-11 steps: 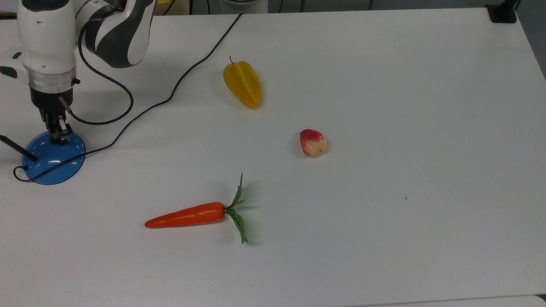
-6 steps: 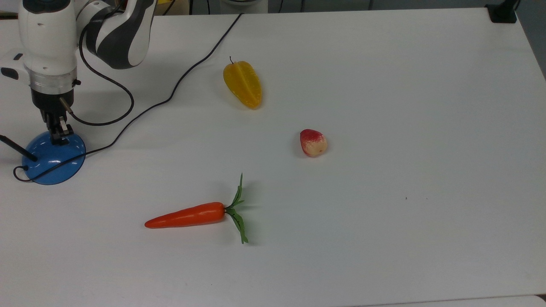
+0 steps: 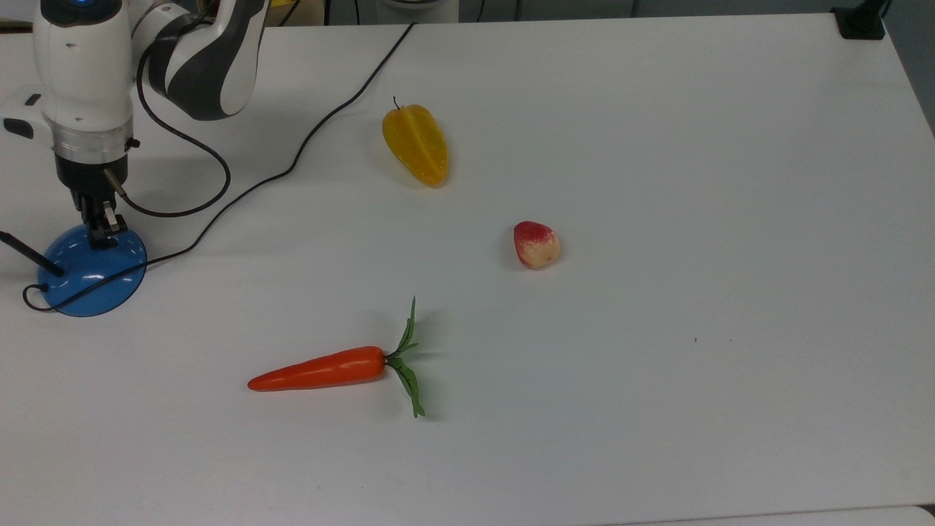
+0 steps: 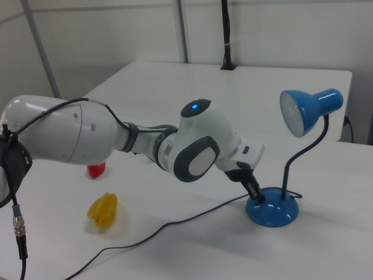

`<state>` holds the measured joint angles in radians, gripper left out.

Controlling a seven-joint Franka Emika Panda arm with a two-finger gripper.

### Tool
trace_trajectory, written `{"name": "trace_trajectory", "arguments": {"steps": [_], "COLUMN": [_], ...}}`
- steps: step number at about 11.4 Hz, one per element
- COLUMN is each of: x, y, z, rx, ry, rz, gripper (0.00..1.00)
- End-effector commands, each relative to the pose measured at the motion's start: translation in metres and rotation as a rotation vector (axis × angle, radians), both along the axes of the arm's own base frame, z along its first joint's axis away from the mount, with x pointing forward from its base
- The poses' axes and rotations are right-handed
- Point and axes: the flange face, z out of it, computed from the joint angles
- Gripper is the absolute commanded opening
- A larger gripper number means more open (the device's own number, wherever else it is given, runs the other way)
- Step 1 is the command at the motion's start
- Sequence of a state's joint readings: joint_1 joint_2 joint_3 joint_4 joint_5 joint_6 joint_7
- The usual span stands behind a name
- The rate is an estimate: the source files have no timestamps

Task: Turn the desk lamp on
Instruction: 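Press down on the switch on the blue lamp base with the gripper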

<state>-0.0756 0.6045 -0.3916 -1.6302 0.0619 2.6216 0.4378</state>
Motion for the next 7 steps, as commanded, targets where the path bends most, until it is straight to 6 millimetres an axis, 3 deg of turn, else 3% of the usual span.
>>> {"name": "trace_trajectory", "arguments": {"steps": [1,7], "x": [0.001,0.001], "y": [0.002,0.001], "z": [-0.002,-0.013], "rx": [0.004,0.005], "ry": [-0.005,0.004], "rz": [0.003,-0.004], "gripper": [0.0,0.0]}}
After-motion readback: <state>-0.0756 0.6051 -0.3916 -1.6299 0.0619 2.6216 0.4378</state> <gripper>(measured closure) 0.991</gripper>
